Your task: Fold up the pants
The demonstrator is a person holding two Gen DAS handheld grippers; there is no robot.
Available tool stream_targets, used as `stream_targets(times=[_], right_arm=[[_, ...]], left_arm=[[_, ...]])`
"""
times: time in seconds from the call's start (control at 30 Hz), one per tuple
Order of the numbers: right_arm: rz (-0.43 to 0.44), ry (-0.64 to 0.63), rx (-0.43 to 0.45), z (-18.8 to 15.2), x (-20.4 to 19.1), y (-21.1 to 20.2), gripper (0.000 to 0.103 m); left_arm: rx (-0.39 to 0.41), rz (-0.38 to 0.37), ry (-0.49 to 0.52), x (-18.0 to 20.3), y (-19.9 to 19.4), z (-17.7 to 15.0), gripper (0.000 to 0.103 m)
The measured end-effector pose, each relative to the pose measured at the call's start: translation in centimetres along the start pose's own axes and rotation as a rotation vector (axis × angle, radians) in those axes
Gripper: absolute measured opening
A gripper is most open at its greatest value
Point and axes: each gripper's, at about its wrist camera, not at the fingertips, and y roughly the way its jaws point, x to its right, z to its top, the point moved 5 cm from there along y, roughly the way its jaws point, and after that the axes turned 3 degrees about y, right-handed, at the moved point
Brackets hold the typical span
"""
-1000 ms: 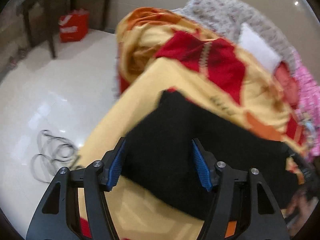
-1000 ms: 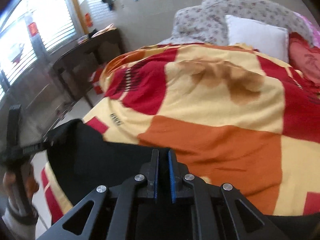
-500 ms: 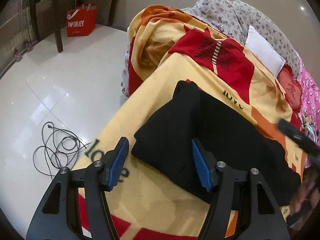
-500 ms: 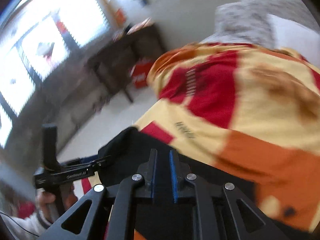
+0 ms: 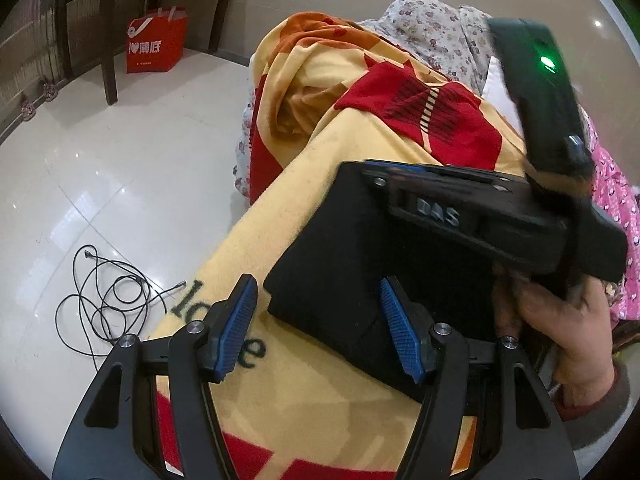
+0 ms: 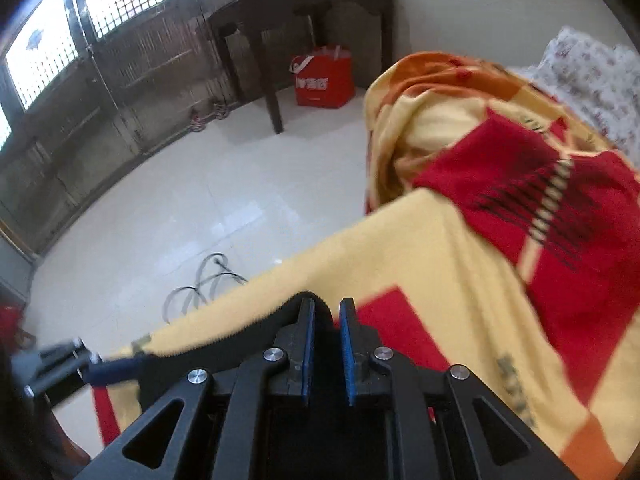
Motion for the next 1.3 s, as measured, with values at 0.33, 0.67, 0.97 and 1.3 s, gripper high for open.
stream_targets(times=[0.33,0.67,0.97,1.3], right_arm=[[0.115,0.161,0.148,-2.4,2.9,-9.1,0.017],[-0.097,0.352,0.121,-17.3,8.7,-17.2,0.032],[-0.107,0.407,0.221,-19.9,10.6,-20.0,0.032],[-0.238,0.430,0.215,-27.6,10.6,-25.8,0.034]], left_arm=[[0.068,0.051,0.025,0.7,-2.7,0.6,0.064],[0.078,0.029,0.164,6.7,-2.6,-1.0,0.064],[0.036,0.047,0.319,13.5,-0.7,-3.0,0.064],[0.028,0.003,0.446,20.4,0.5,-5.6,0.064]])
